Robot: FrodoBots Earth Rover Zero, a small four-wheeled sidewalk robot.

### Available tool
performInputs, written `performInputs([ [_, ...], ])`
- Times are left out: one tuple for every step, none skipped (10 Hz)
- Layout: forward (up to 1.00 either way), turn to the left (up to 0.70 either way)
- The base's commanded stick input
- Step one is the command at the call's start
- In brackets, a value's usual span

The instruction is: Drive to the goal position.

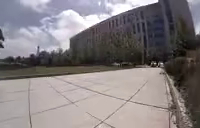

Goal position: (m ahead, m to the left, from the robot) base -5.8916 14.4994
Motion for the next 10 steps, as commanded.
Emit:
performInputs([
  [0.0, 0.7],
  [0.0, 0.7],
  [0.0, 0.7],
  [0.0, 0.7],
  [0.0, 0.7],
  [0.0, 0.7],
  [0.0, 0.7],
  [0.0, 0.7],
  [0.0, 0.7],
  [0.0, 0.7],
])
